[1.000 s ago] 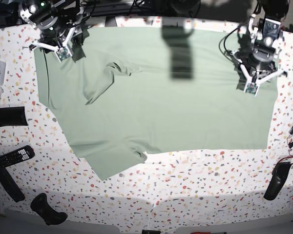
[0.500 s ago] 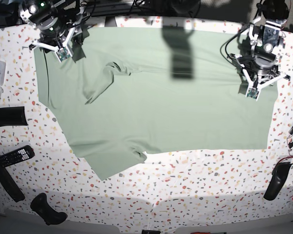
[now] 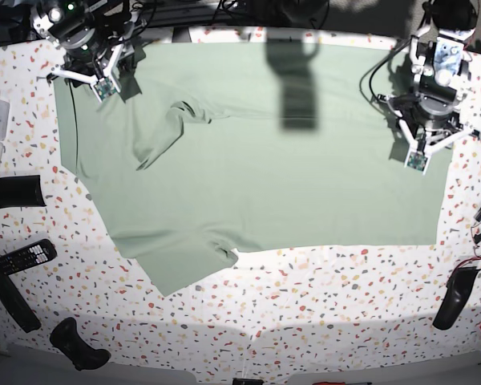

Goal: Fold the T-shirt properly
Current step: 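Release the shirt and lift the left gripper away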

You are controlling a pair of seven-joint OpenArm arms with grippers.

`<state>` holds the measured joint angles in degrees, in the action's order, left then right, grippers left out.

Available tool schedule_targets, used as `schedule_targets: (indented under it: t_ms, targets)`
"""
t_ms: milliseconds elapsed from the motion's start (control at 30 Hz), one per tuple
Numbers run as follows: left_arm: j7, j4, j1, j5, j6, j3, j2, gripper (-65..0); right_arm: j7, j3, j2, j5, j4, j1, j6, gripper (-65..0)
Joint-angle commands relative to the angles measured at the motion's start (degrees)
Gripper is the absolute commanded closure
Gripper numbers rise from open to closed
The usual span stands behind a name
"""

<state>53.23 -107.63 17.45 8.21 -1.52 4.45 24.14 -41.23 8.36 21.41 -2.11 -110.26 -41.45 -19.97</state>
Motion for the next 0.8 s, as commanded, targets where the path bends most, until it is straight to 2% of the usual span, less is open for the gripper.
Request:
schedule_targets:
  t_ms: [0, 600, 767]
  targets:
    - [-0.5, -1.5, -0.3, 0.8, -0.7, -0.3, 0.7, -17.7, -2.8, 0.3, 0.5, -2.2, 0.0, -0.7, -0.1, -26.6]
    - [-0.5, -1.7, -0.3, 0.8, -0.7, -0.3, 0.7, -17.7, -5.6, 0.3, 0.5, -2.3, 0.0, -0.8, 0.5, -26.6]
    - [-0.5, -1.7, -0.3, 0.8, -0.7, -0.3, 0.7, -17.7, -5.6, 0.3, 0.5, -2.5, -2.1, -3.2, 1.4, -26.6]
